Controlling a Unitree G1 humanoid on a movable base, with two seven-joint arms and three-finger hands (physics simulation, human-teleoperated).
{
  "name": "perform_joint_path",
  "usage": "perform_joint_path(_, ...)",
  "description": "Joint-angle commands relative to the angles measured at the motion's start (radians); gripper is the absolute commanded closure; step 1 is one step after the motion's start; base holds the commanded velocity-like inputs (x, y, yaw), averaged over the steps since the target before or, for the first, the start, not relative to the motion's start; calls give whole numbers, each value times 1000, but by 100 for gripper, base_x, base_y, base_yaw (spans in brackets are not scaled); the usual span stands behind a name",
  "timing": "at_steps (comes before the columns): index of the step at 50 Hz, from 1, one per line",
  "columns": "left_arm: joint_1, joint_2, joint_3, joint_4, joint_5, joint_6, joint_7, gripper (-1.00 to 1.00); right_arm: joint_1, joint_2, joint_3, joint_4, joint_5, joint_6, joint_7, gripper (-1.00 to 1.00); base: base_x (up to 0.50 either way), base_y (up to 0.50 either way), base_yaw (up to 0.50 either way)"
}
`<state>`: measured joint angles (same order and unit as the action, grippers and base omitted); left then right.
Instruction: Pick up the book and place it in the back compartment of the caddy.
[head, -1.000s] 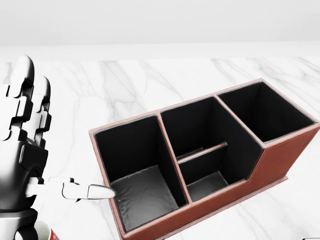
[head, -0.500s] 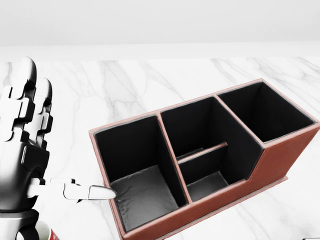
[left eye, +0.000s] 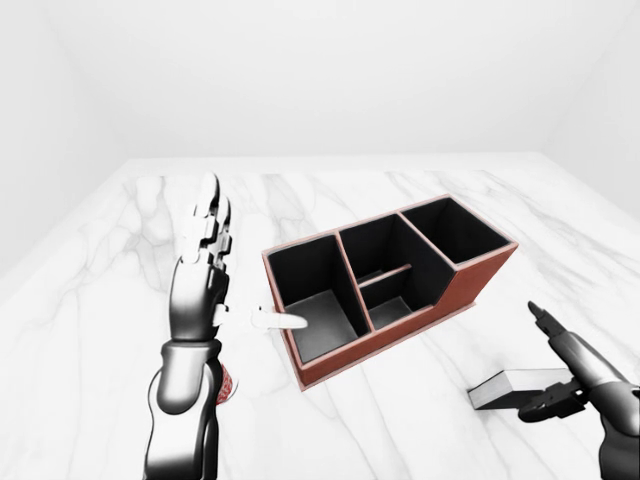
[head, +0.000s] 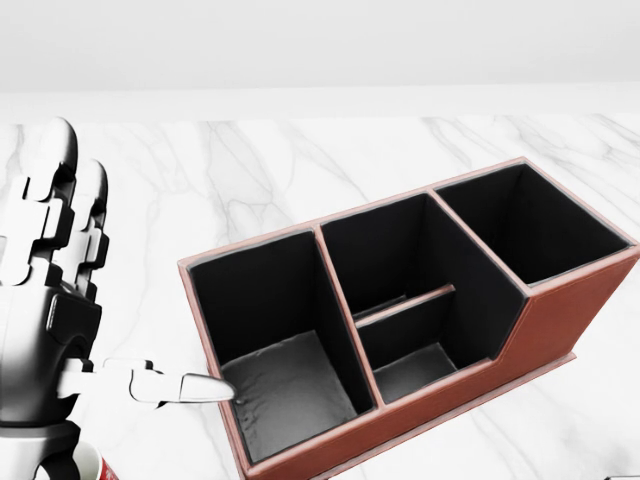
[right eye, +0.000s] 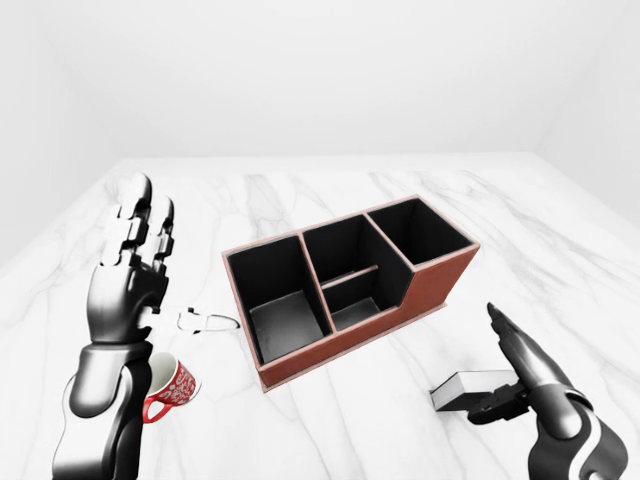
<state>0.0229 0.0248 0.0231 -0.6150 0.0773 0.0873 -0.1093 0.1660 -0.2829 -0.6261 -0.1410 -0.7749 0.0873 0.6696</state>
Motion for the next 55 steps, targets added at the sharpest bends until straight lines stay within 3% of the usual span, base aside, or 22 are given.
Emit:
perform_joint_path(1,7,-1,-5,3,3,0,0,-100,5,0,-1,7,-1,0,-1,-100,0,0,0)
perform_joint_path(55,8,-3,-14,-1,10,0,-1,-100,1,-28,43,143,-3,-19,-76,-100,0,0,0)
